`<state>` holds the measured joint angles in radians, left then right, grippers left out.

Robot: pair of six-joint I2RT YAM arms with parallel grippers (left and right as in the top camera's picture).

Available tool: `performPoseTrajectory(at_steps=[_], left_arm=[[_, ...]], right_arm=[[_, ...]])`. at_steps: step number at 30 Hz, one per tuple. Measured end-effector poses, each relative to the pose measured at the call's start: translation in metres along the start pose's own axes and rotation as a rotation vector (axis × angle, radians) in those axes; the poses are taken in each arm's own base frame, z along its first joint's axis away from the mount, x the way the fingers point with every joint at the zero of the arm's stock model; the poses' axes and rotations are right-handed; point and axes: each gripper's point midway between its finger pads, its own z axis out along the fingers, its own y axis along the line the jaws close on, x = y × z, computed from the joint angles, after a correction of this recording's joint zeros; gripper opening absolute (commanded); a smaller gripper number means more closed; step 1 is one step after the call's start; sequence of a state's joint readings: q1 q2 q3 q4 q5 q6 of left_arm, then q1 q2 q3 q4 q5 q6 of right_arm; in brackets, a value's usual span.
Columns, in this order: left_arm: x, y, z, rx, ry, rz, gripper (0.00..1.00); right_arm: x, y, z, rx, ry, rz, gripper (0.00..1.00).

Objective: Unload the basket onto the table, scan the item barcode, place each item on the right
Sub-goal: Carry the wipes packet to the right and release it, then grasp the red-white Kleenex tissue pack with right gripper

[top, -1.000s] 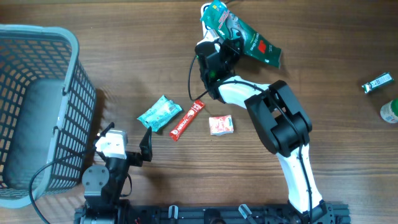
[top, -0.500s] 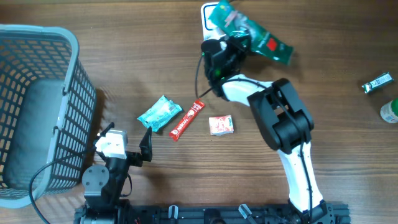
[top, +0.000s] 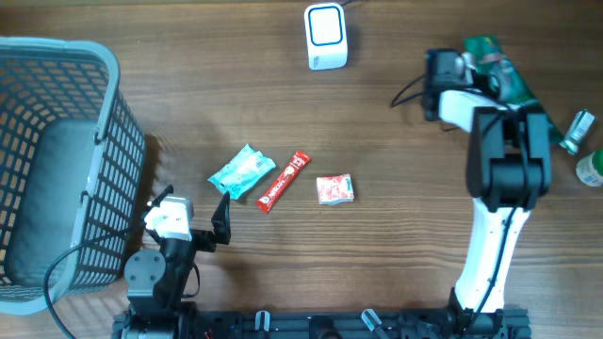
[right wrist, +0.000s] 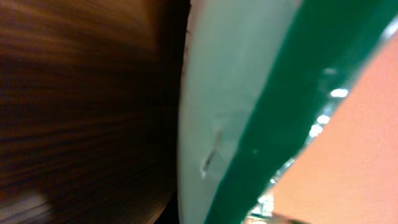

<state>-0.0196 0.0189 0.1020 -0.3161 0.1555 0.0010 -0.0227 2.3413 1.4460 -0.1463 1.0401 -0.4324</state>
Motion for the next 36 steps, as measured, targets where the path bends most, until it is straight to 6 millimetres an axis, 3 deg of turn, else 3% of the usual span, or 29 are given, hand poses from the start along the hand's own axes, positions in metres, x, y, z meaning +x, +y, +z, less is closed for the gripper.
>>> performPoseTrajectory(at_steps=[1, 2, 4, 7, 9, 11, 12, 14, 15, 17, 21, 22, 25, 27, 31, 34, 35, 36], left_arm=[[0.000, 0.000, 0.000, 0.000, 0.000, 0.000, 1.00], [0.000, 0.000, 0.000, 0.000, 0.000, 0.000, 1.00], [0.000, 0.000, 0.000, 0.000, 0.000, 0.000, 1.00], [0.000, 0.000, 0.000, 0.000, 0.000, 0.000, 1.00], [0.000, 0.000, 0.000, 0.000, 0.000, 0.000, 1.00], [0.000, 0.000, 0.000, 0.000, 0.000, 0.000, 1.00], [0.000, 0.000, 0.000, 0.000, 0.000, 0.000, 1.00], [0.000, 0.000, 0.000, 0.000, 0.000, 0.000, 1.00], [0.000, 0.000, 0.000, 0.000, 0.000, 0.000, 1.00], [0.000, 0.000, 0.000, 0.000, 0.001, 0.000, 1.00], [0.000, 0.000, 0.000, 0.000, 0.001, 0.000, 1.00], [0.000, 0.000, 0.000, 0.000, 0.000, 0.000, 1.00], [0.000, 0.000, 0.000, 0.000, 0.001, 0.000, 1.00], [0.000, 0.000, 0.000, 0.000, 0.001, 0.000, 1.00], [0.000, 0.000, 0.000, 0.000, 0.001, 0.000, 1.00], [0.000, 0.000, 0.000, 0.000, 0.000, 0.000, 1.00], [0.000, 0.000, 0.000, 0.000, 0.001, 0.000, 1.00], [0.000, 0.000, 0.000, 0.000, 0.001, 0.000, 1.00]], right_arm=[[0.008, -0.002, 0.012, -0.025, 0.023, 0.050, 0.20], [0.016, -0.006, 0.023, -0.041, 0.048, 0.099, 0.57], [0.025, -0.020, 0.031, -0.070, 0.084, 0.196, 1.00], [0.010, -0.032, 0.009, -0.218, 0.057, 0.280, 1.00], [-0.004, -0.035, -0.022, -0.359, 0.020, 0.336, 1.00], [-0.021, -0.041, -0.072, -0.558, -0.033, 0.394, 1.00], [-0.027, -0.046, -0.108, -0.689, -0.060, 0.435, 1.00], [-0.024, -0.053, -0.174, -0.929, -0.065, 0.497, 1.00], [-0.014, -0.053, -0.215, -1.082, -0.037, 0.504, 1.00], [0.011, -0.042, -0.270, -1.263, 0.062, 0.449, 0.99], [0.064, 0.009, -0.335, -1.363, 0.249, 0.256, 0.99], [0.080, 0.027, -0.351, -1.366, 0.282, 0.189, 0.95], [0.124, 0.073, -0.382, -1.357, 0.347, 0.039, 0.78], [0.138, 0.090, -0.388, -1.349, 0.357, 0.012, 0.72], [0.145, 0.120, -0.381, -1.355, 0.337, 0.039, 0.71], [0.154, 0.142, -0.364, -1.348, 0.316, 0.058, 0.68], [0.153, 0.149, -0.361, -1.353, 0.295, 0.064, 0.57], [0.150, 0.156, -0.359, -1.366, 0.259, 0.072, 0.33]])
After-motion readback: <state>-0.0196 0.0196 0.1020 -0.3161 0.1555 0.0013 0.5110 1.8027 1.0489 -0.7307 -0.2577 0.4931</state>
